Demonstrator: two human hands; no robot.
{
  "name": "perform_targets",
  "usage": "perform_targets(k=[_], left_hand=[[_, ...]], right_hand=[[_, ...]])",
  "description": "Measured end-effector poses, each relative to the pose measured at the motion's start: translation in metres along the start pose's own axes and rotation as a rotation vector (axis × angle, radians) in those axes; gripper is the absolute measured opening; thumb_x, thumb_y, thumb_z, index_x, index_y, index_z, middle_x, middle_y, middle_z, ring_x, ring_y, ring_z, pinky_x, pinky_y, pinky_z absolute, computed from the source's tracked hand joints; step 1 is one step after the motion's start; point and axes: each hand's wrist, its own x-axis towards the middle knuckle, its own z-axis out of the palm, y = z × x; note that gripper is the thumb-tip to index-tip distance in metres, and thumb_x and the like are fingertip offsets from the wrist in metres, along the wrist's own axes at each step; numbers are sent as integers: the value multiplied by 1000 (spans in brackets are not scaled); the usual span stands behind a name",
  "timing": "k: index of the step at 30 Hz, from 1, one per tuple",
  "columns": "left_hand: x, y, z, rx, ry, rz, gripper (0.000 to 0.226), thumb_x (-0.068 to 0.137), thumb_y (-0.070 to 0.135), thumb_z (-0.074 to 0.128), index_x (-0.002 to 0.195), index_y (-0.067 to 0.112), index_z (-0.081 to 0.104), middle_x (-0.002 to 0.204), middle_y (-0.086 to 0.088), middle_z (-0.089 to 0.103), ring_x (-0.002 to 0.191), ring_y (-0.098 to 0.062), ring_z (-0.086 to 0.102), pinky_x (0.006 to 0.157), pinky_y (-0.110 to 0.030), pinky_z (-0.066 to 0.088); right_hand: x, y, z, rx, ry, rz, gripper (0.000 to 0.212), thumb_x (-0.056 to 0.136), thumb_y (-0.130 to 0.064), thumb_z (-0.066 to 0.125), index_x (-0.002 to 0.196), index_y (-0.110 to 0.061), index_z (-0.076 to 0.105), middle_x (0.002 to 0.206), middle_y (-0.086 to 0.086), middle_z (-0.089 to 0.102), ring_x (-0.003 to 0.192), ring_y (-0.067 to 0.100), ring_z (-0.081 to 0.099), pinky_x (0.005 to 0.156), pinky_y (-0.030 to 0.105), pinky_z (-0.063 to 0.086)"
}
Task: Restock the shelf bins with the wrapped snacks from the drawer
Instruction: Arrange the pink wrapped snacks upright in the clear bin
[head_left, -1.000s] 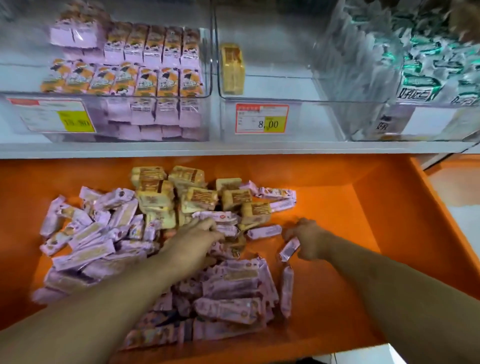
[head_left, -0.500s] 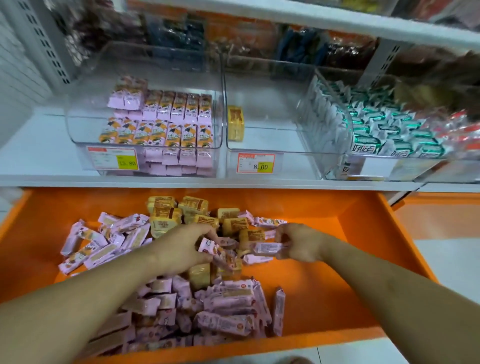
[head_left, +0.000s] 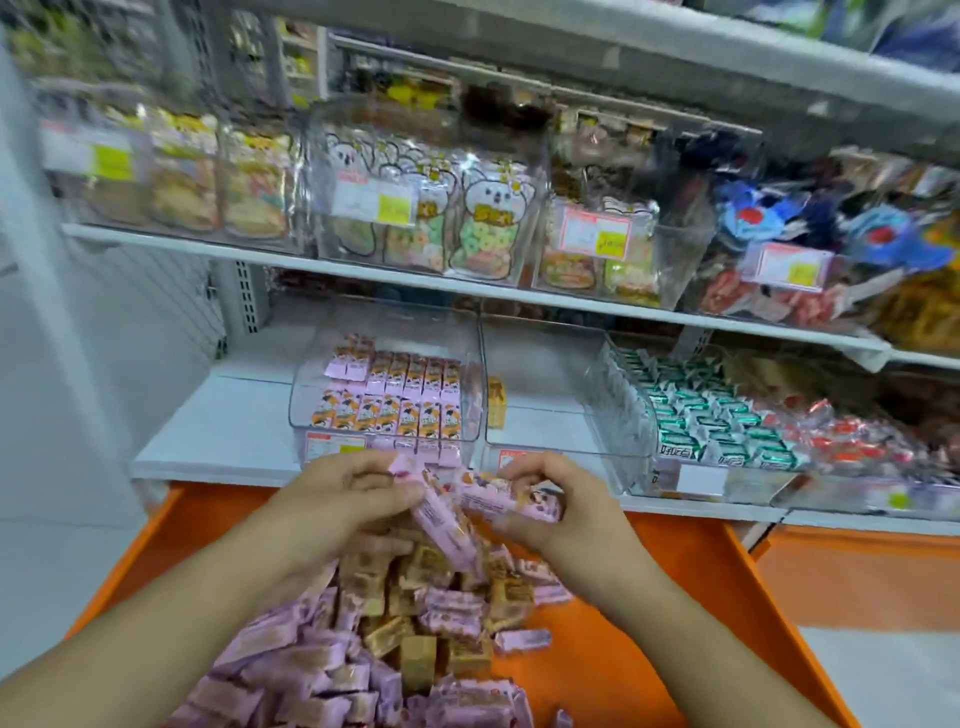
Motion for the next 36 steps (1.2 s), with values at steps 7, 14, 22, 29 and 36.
perform_targets(k=[7,14,22,29,36], left_hand=[[8,2,1,-217,105,-52,14,92,4,71,105,-1,68,105,-28,76,101,-46,73,94,-50,60],[34,-3,4,-270,197,-105,15,93,5,71,102,-7,72,89,-23,73,66,-23,67,66,-33,59],[46,-2,8,-195,164,-151,21,92,21,76,98,2,80,94,-19,77,78,-31,68,79,-43,56],[43,3,4,-82,131,-189,48,89,27,81,114,-12,67,88,-18,76,79,-37,75,74,-49,64],[35,6,-10,115,75,-171,78,54,41,100,113,-2,71,101,-14,79,87,-26,72,96,-56,56]], right_hand=[[-1,-17,21,214,-18,71,30,89,-14,81,110,-29,65,114,-8,66,115,7,60,93,33,49],[22,-13,35,375,-112,114,33,94,-1,72,117,-21,60,104,12,76,83,41,75,80,34,54],[38,-2,50,406,-102,166,49,84,-14,87,121,-26,57,114,24,70,93,38,75,77,50,64],[39,-5,56,-32,-61,62,61,74,-37,95,116,-40,51,104,-8,56,83,5,50,73,18,48],[38,-16,53,-240,-123,-84,77,68,-44,96,123,-46,42,115,-20,44,95,-4,48,78,13,42]])
